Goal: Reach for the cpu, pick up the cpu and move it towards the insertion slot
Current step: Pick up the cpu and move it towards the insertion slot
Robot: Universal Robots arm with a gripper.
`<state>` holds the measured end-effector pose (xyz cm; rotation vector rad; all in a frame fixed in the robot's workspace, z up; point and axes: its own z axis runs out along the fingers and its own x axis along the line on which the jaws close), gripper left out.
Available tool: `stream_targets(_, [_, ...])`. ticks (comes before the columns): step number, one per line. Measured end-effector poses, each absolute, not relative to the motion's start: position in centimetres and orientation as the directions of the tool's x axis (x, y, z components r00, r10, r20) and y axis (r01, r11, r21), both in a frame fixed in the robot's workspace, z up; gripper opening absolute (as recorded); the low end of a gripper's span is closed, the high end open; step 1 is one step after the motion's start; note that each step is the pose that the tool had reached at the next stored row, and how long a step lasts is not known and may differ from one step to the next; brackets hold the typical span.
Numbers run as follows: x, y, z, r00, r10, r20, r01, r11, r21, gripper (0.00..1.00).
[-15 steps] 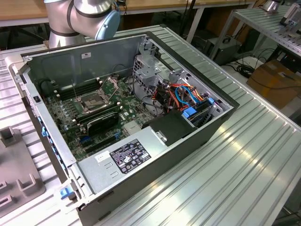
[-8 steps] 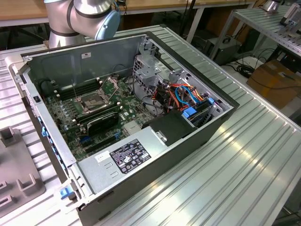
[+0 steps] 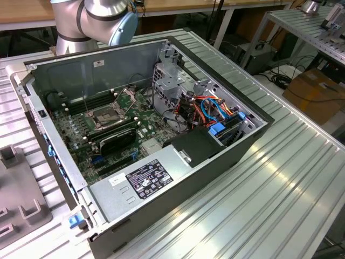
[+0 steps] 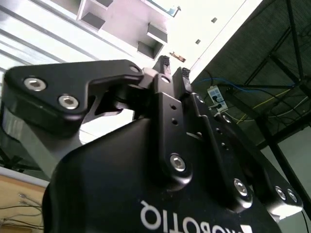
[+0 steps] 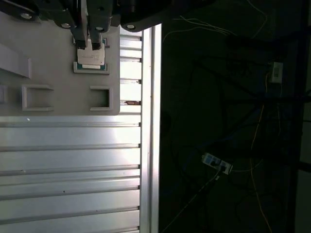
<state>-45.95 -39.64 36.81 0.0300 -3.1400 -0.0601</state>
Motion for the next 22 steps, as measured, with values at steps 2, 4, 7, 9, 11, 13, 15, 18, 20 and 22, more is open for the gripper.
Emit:
stream_targets(2, [-46.0, -39.6, 36.8, -1.000, -0.019, 0.001, -0.019, 0.999, 0.038, 0.30])
stream_targets(4, [-46.0, -39.6, 36.8, -1.000, -0.019, 0.001, -0.019, 0.999, 0.038, 0.48])
stream_targets(7, [-46.0, -39.7, 35.8, -0.997, -0.079, 0.001, -0.078, 0.996, 0.038, 0.66])
stream_targets(9, [-46.0, -39.9, 35.2, -0.996, -0.085, 0.006, -0.085, 0.996, 0.039, 0.66])
stream_targets(11, [-46.0, -40.2, 34.9, -0.996, -0.085, 0.007, -0.084, 0.996, 0.039, 0.66])
stream_targets(13, [-46.0, -40.6, 34.6, -0.996, -0.085, 0.007, -0.084, 0.996, 0.039, 0.66])
stream_targets(15, [-46.0, -41.1, 33.6, -0.996, -0.085, 0.000, -0.085, 0.996, 0.038, 0.66])
stream_targets(18, [-46.0, -41.4, 33.2, -0.996, -0.085, 0.000, -0.085, 0.996, 0.038, 0.66])
stream_targets(20, [-46.0, -41.4, 33.2, -0.996, -0.085, -0.001, -0.085, 0.996, 0.038, 0.66])
stream_targets(22, [-46.0, -41.4, 33.1, -0.996, -0.085, -0.001, -0.085, 0.996, 0.038, 0.66])
